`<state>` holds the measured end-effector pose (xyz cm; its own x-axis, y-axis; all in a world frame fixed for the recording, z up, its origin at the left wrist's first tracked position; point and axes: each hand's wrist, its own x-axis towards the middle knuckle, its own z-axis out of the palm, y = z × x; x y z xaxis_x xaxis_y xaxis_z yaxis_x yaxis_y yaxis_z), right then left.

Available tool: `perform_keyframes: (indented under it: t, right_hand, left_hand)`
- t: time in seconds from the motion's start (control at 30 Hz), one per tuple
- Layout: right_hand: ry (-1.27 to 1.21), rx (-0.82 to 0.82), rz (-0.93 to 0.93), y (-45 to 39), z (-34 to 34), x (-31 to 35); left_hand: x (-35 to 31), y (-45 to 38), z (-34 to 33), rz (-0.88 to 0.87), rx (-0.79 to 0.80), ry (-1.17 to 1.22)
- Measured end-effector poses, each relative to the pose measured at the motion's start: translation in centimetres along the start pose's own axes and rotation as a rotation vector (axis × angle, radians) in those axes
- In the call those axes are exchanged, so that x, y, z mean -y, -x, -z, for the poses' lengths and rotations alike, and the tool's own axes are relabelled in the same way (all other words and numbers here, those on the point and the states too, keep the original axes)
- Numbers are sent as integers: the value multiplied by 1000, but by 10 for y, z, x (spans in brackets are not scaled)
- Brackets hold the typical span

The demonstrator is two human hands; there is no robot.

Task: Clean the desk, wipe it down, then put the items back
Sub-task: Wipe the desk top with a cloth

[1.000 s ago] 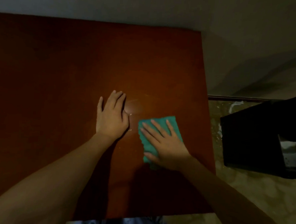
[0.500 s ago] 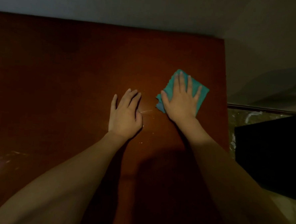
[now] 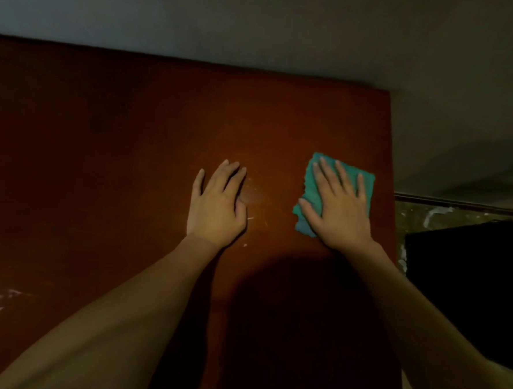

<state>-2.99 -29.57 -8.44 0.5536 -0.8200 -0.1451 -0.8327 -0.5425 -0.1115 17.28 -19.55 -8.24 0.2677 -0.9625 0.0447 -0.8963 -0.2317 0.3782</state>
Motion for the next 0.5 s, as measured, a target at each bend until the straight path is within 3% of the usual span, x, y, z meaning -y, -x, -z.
perform_keyframes:
  t: [0.17, 0.23, 0.33, 0.5]
  right_hand:
    - [-85, -46, -324, -62, 11, -1]
    - [-92, -50, -359, -88, 12, 6]
    - [-92, -37, -276, -121, 17, 20]
    - [-22, -28, 56, -138, 14, 46]
  left_hand:
    - [2, -10, -2, 2, -7, 2]
    - [2, -16, -2, 9, -27, -7]
    - [0, -31, -3, 17, -46, -1]
    - [-6, -71, -10, 90, -76, -17]
